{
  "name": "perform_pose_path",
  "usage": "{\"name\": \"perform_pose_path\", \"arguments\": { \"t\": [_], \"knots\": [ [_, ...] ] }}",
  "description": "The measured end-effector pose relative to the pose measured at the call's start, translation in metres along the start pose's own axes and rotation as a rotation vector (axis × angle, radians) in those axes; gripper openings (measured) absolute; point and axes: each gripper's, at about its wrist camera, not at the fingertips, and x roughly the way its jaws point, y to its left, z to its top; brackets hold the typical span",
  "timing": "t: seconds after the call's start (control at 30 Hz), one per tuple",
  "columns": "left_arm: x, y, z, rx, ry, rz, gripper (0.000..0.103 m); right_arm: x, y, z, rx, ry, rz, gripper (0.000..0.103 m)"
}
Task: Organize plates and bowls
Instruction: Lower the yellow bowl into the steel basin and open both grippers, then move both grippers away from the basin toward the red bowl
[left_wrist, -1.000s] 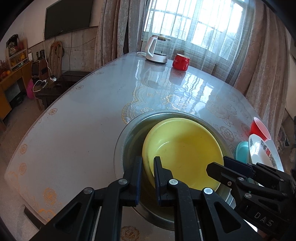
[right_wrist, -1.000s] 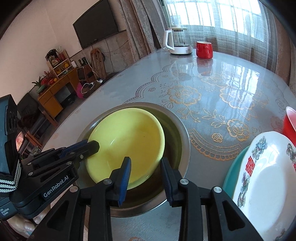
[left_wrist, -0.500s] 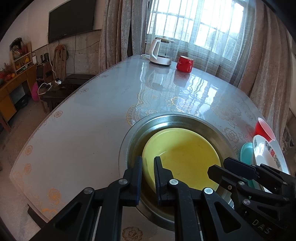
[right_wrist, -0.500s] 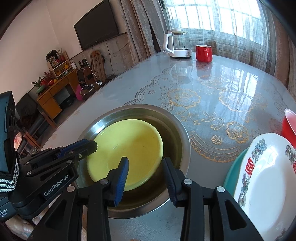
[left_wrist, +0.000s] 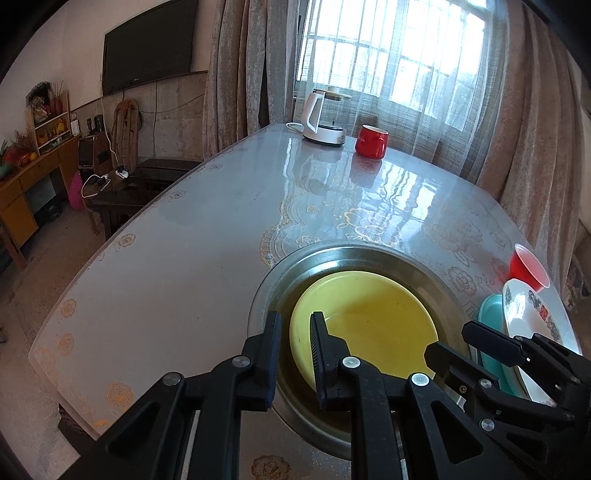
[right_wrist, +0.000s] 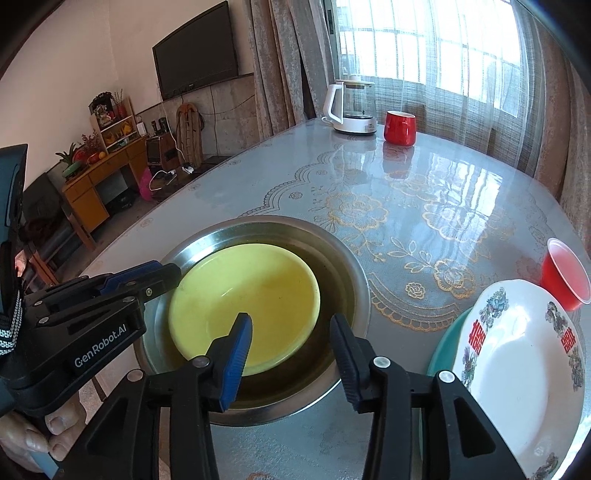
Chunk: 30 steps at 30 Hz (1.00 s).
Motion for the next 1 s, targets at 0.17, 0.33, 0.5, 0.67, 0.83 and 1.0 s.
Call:
{"name": "perform_pose_path", "arguments": {
  "t": [0.17,0.33,0.5,0.67,0.83,1.0],
  "knots": [
    [-0.004,-0.007,-0.001,0.018,-0.007,-0.006,0.018,-0.005,-0.003,0.0,0.008,-0.015,-0.005,0.046],
    [-0.009,-0.015,-0.001,0.047,-0.02,-0.005,0.022,-0.01,-0.015,-0.003,0.051,-0.025,-0.008,0.047],
    [-0.011,-0.025,-0.003,0.078,-0.021,-0.011,0.022,-0.017,-0.027,-0.006,0.1,-0.034,-0.016,0.05],
    [-0.014,-0.038,-0.004,0.123,-0.035,-0.011,0.022,-0.025,-0.039,-0.009,0.139,-0.048,-0.025,0.05],
    [-0.018,-0.053,-0.005,0.173,-0.047,-0.026,0.022,-0.036,-0.06,-0.01,0.198,-0.071,-0.044,0.05],
    [-0.019,-0.068,-0.005,0.217,-0.053,-0.046,0.022,-0.047,-0.097,-0.011,0.299,-0.09,-0.077,0.051]
  ]
}}
